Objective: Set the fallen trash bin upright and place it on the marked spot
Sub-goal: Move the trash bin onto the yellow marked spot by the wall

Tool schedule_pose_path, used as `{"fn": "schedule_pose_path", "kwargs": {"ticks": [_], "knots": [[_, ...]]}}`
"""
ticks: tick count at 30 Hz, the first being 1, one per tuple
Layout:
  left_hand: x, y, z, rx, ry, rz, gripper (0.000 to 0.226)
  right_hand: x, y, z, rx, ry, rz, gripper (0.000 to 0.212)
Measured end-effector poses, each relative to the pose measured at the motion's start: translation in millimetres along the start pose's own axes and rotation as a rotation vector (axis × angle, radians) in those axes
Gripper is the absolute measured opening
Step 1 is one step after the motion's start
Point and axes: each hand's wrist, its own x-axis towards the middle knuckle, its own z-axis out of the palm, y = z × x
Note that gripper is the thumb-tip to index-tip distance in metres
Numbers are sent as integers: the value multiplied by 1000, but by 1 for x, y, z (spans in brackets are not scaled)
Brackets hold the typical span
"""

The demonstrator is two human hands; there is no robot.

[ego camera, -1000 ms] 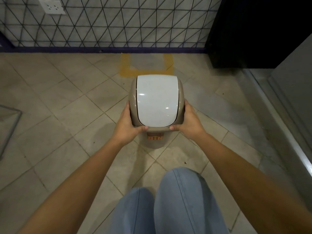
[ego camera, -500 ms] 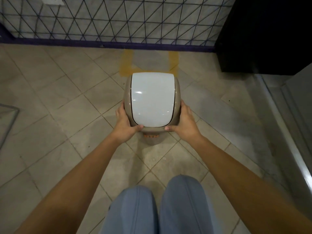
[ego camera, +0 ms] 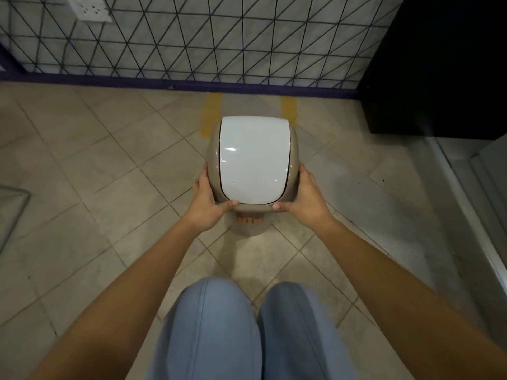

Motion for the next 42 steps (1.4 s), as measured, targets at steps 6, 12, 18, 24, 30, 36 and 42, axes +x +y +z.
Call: {"fn": "schedule_pose_path", "kwargs": {"ticks": [6, 12, 18, 24, 30, 36, 42], "knots": [[28, 9, 3, 37, -1, 36, 116, 32, -7, -12, -38, -8, 10, 112], [35, 6, 4, 69, 0, 60, 117, 39, -5, -20, -62, -19, 3, 110], [45, 13, 8, -37, -6, 61, 121, 49, -1, -24, -50, -14, -19, 112], [53, 9, 6, -185, 20, 26, 128, 56, 8, -29, 35, -81, -26, 122], [57, 2, -1, -301, -31, -64, 118, 54, 15, -26, 171, -115, -7, 120], [67, 8, -5, -292, -31, -59, 132, 69, 13, -29, 203, -128, 13, 117], [78, 12, -9, -289, -4, -59, 126, 85, 9, -31, 224, -157, 12, 117]]}}
